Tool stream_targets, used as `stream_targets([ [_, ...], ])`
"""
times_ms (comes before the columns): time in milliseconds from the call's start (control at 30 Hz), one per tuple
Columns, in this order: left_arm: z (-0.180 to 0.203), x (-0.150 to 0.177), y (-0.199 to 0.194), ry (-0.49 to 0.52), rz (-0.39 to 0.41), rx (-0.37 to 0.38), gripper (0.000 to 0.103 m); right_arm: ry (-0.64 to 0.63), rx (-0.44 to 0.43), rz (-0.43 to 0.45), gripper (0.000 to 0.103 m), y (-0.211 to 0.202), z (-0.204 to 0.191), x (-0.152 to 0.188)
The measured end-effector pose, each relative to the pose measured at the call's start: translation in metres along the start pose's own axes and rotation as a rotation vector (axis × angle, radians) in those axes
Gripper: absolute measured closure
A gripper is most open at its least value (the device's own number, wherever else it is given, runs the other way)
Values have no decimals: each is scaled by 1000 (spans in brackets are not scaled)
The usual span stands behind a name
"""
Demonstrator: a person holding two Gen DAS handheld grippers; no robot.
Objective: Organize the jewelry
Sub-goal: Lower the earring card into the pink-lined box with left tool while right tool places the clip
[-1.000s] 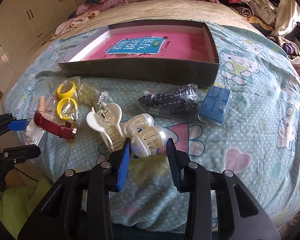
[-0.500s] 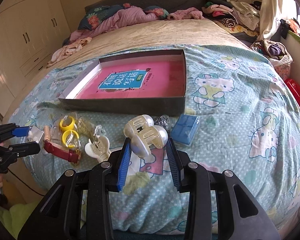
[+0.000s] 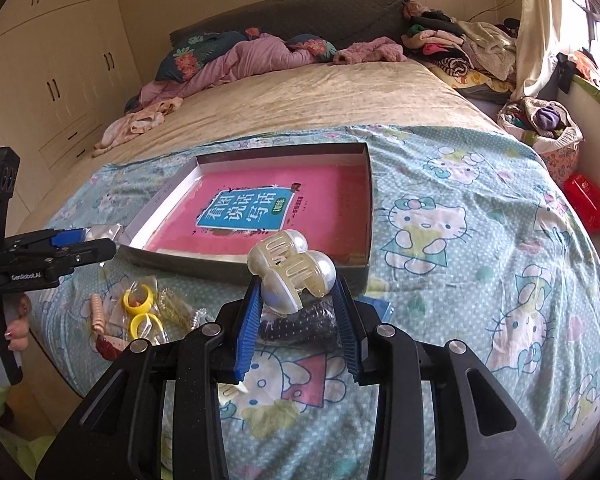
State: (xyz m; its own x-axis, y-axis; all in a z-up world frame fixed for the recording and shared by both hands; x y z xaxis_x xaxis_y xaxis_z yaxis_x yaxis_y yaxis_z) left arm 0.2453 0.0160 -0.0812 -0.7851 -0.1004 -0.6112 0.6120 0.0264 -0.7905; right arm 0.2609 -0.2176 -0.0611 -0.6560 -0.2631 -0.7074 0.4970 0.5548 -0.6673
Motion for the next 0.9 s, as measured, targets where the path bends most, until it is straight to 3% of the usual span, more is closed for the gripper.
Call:
stream_targets([
  [367, -17, -29, 44, -41, 2, -33, 40, 4, 3, -20, 69, 42, -3, -24],
  [900, -20, -28, 84, -28, -28, -32, 40, 55, 106, -83, 69, 90, 29, -16],
])
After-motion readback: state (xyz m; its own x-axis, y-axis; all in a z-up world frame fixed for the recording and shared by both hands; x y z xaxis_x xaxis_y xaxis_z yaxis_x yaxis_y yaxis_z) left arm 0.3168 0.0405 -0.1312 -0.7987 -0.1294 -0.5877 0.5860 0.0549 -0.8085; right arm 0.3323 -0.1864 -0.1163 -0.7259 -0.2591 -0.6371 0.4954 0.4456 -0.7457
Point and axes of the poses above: each gripper's, at about its wrist camera, not at the fingertips, and y roughly the way its jaws point, z to its right, x to its underside, the point moved 10 cm from there along y, roughly the way its jaws point, and after that the axes turned 7 degrees about -x, right-handed, at the moved point
